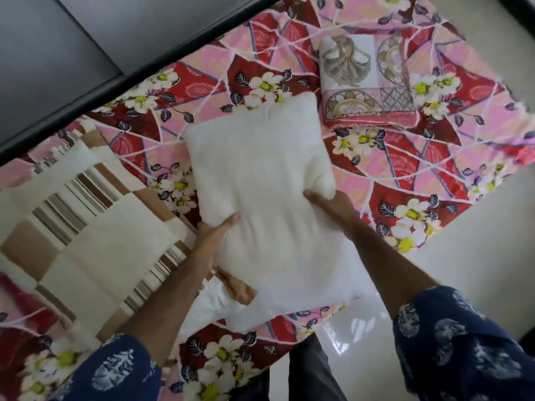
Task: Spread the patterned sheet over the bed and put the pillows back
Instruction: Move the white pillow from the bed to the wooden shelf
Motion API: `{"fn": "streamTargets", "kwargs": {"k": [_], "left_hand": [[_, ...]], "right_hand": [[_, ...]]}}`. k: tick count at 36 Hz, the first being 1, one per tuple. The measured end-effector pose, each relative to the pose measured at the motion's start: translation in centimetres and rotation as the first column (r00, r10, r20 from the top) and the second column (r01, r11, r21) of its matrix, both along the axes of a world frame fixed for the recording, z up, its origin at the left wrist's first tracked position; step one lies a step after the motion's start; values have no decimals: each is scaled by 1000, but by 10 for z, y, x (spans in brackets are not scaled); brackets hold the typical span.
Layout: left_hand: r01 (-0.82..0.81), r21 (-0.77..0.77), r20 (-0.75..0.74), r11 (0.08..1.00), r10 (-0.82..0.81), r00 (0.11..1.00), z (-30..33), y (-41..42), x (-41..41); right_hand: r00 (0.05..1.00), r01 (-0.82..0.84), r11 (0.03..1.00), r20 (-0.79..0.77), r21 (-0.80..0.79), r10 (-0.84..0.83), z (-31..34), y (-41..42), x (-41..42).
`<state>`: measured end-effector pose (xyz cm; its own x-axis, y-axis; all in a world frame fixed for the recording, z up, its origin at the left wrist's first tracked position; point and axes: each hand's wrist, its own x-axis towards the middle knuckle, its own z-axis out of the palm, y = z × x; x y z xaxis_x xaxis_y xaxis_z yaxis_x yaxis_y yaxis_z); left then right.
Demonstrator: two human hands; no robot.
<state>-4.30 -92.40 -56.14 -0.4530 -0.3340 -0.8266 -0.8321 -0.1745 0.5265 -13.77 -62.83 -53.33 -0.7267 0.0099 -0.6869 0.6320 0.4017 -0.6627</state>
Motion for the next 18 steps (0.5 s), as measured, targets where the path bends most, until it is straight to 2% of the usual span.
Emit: {"fn": "streamTargets", "kwargs": {"k": [4, 11, 18], "left_hand": [[58, -8, -72, 998, -58, 996, 45, 10, 11], [176, 7, -299, 984, -166, 940, 126, 62, 43], [397, 31, -375, 917, -357, 855, 175, 116, 53]], "right_hand": [[996, 84, 996, -46, 25, -83, 42, 15, 36], [954, 274, 960, -142, 61, -263, 121, 67, 129], [891, 410, 907, -255, 93, -376, 196, 132, 195]]}}
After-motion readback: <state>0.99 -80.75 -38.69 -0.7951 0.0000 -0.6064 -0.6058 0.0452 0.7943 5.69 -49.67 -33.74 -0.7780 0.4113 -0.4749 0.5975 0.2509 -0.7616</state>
